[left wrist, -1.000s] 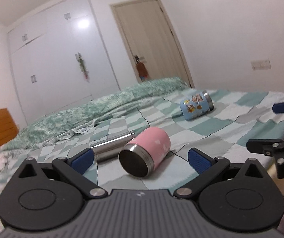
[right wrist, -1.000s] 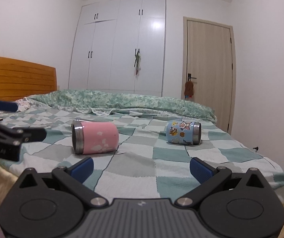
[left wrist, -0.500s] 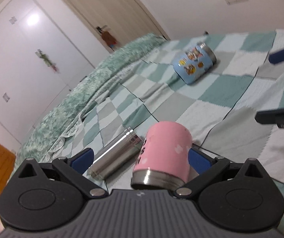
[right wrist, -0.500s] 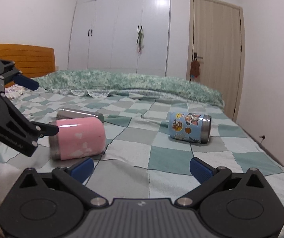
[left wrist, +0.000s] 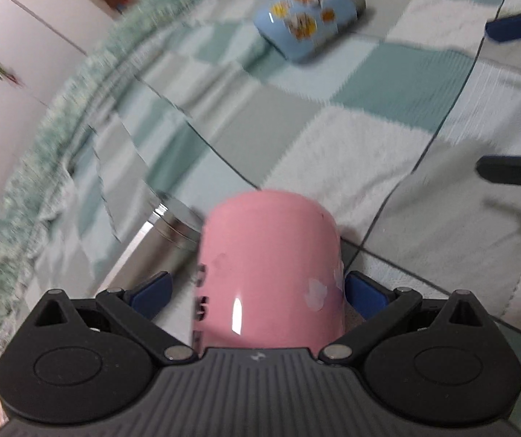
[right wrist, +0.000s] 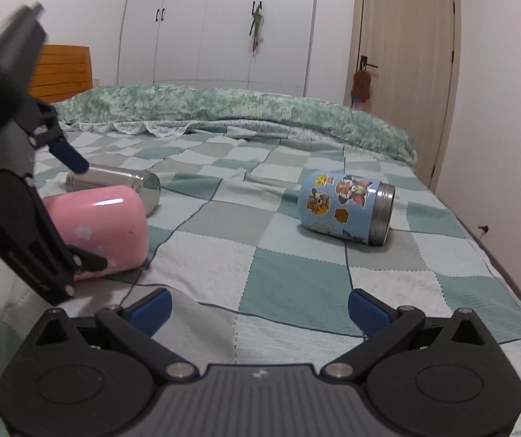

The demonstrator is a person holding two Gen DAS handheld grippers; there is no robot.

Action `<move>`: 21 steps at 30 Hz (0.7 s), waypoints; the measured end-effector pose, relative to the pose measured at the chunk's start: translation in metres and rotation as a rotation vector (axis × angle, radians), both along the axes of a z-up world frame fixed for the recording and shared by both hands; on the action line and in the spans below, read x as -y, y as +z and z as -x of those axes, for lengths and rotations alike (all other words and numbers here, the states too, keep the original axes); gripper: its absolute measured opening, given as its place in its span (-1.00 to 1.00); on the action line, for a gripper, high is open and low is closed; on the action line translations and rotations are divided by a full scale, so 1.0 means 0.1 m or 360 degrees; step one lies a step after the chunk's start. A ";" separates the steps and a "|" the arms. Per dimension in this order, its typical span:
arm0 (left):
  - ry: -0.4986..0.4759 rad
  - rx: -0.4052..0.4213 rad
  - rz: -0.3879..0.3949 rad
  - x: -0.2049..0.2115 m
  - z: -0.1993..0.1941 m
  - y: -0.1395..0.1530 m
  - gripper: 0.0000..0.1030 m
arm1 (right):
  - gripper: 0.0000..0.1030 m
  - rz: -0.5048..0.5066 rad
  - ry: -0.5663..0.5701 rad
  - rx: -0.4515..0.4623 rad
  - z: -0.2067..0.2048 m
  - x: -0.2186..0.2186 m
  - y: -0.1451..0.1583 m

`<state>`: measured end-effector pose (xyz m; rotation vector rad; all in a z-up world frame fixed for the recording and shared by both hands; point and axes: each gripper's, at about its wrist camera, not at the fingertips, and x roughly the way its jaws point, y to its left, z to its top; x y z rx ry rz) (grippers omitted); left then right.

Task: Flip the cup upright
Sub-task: 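Close the left gripper around the pink cup's body and lift it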

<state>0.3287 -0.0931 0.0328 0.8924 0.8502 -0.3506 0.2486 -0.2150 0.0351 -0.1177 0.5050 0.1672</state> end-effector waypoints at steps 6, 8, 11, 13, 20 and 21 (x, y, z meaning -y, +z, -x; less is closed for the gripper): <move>0.0088 -0.0055 0.0044 -0.01 -0.06 -0.04 0.65 | 1.00 -0.0037 0.0042 -0.0016 -0.05 0.03 -0.05; 0.0086 -0.0021 0.0025 -0.01 0.01 -0.04 0.64 | 1.00 -0.0058 0.0044 -0.0004 -0.01 0.05 -0.03; 0.0055 0.0007 0.0010 0.04 0.17 -0.01 0.64 | 1.00 -0.0076 0.0046 0.0022 0.10 0.07 0.04; 0.0023 0.0018 0.0000 0.08 0.31 0.03 0.64 | 1.00 -0.0074 0.0044 0.0034 0.19 0.07 0.08; -0.0162 0.0138 -0.0018 0.23 0.92 0.23 0.65 | 1.00 -0.0068 0.0037 0.0066 0.63 0.10 0.25; -0.0197 0.0155 -0.0019 0.25 1.02 0.25 0.65 | 1.00 -0.0064 0.0035 0.0069 0.71 0.11 0.27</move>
